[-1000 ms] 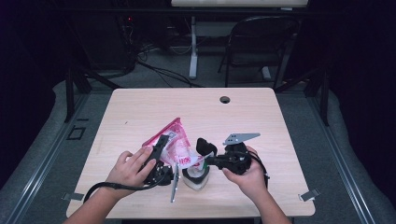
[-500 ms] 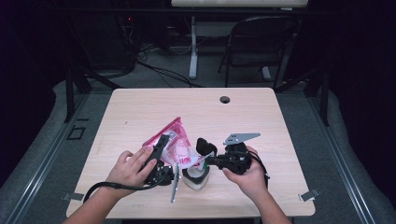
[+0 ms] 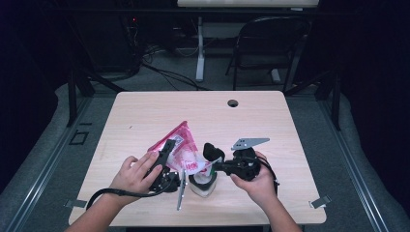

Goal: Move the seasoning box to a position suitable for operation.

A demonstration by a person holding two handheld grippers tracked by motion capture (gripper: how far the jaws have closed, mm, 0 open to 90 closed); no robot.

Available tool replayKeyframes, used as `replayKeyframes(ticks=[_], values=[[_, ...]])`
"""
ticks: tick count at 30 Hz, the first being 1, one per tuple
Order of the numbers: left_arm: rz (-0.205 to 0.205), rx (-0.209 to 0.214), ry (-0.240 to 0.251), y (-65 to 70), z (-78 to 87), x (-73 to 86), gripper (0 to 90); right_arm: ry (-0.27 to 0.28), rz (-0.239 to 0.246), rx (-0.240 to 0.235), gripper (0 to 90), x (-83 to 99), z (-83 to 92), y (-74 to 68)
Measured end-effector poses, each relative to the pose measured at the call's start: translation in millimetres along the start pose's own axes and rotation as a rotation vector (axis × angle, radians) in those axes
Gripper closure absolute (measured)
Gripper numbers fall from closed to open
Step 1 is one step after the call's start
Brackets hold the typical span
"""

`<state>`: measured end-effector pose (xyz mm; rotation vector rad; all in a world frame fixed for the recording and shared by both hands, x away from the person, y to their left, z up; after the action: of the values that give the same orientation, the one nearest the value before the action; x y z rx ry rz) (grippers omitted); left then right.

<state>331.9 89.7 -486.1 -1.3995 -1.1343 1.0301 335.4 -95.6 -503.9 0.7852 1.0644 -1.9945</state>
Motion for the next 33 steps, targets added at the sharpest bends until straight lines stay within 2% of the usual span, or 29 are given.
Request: replayKeyframes(ticks=[9,23,33], values=[[-0.015,-0.005,0.003,-2.3,-0.2,-0.9,64.8,0.0,0.001,0.0,90.0,0.1,0.5,0.1],[-0.005,-0.005,0.004,-2.4,0.3,-1.7,64.8,-0.001,0.0,0.002,90.0,0.5,1.4,0.2],[-0.021,-0.018,0.012,-5.8,1.3,-3.9,64.7,0.005,0.0,0.001,90.0,0.3,2.4,0.0]])
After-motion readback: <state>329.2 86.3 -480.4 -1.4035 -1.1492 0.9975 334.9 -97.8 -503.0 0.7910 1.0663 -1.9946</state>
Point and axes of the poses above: each handheld gripper's, and its own axes: z roughly backward along the jaws, x roughly out of its underside, y roughly to its right, the point moved 7 cm from there along -z, roughly forward along the jaws, and after that the axes turned 13 degrees about -x, right-handed, at the moved point
